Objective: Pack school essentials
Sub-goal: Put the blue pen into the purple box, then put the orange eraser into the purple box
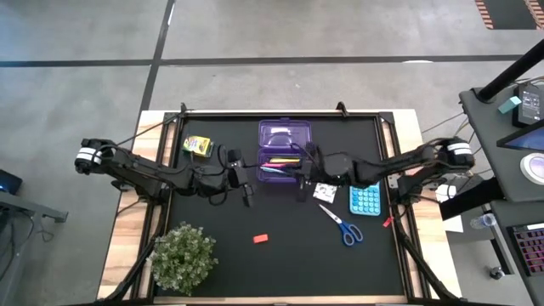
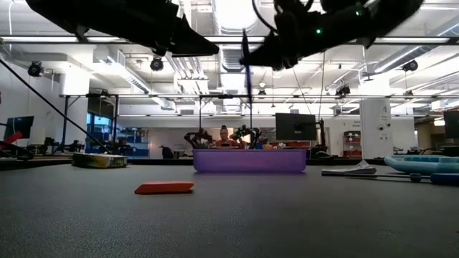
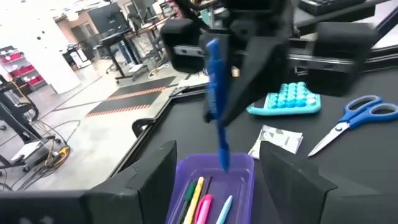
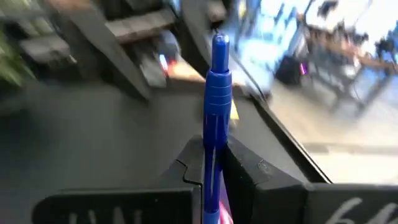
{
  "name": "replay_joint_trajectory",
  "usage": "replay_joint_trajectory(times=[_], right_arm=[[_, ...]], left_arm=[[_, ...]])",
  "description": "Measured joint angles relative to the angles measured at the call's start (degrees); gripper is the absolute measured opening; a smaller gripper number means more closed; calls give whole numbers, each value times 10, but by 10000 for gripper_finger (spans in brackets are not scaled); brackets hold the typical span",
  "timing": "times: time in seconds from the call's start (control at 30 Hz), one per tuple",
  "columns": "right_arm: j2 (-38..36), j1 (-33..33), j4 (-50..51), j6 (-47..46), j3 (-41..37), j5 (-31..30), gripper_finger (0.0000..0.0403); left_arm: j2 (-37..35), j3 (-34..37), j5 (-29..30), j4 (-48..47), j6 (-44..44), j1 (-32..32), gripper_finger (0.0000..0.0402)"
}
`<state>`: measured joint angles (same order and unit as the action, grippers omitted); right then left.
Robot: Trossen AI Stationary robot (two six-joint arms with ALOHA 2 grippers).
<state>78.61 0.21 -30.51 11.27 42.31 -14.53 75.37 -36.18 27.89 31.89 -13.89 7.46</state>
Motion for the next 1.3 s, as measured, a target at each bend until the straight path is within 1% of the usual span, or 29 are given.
replay_joint_trajectory(times=[0.13, 0.17, 0.23, 0.33, 0.47, 0.6, 0.73, 0.83, 0.97, 1.03, 1.3], right_arm=[[-12, -39, 267, -37, 74, -6, 23], [-5, -46, 317, -37, 89, -7, 23], [11, -57, 367, -30, 113, -5, 23], [41, -67, 379, -2, 138, 9, 23], [88, -75, 395, 28, 168, 10, 23], [125, -77, 393, 33, 202, 10, 28], [170, -81, 433, 33, 230, 10, 46], [195, -82, 453, 34, 249, 10, 52], [212, -82, 461, 29, 256, 11, 56], [210, -83, 462, 29, 255, 11, 65], [195, -88, 462, 18, 253, 10, 129]], left_arm=[[-1, 0, 1, 5, 0, 0, 213], [-1, 0, 1, 8, 0, 0, 213], [-1, 0, 4, 16, 1, 0, 213], [-1, 0, 11, 22, 10, 0, 213], [-3, 0, 16, 25, 15, 0, 213], [-5, -2, 28, 35, 15, 0, 213], [-5, -2, 44, 62, 15, 0, 213], [-5, -2, 57, 71, 15, 0, 213], [-5, -2, 57, 72, 15, 0, 213], [-5, -2, 57, 72, 16, 0, 213], [-5, -2, 57, 72, 35, 0, 213]])
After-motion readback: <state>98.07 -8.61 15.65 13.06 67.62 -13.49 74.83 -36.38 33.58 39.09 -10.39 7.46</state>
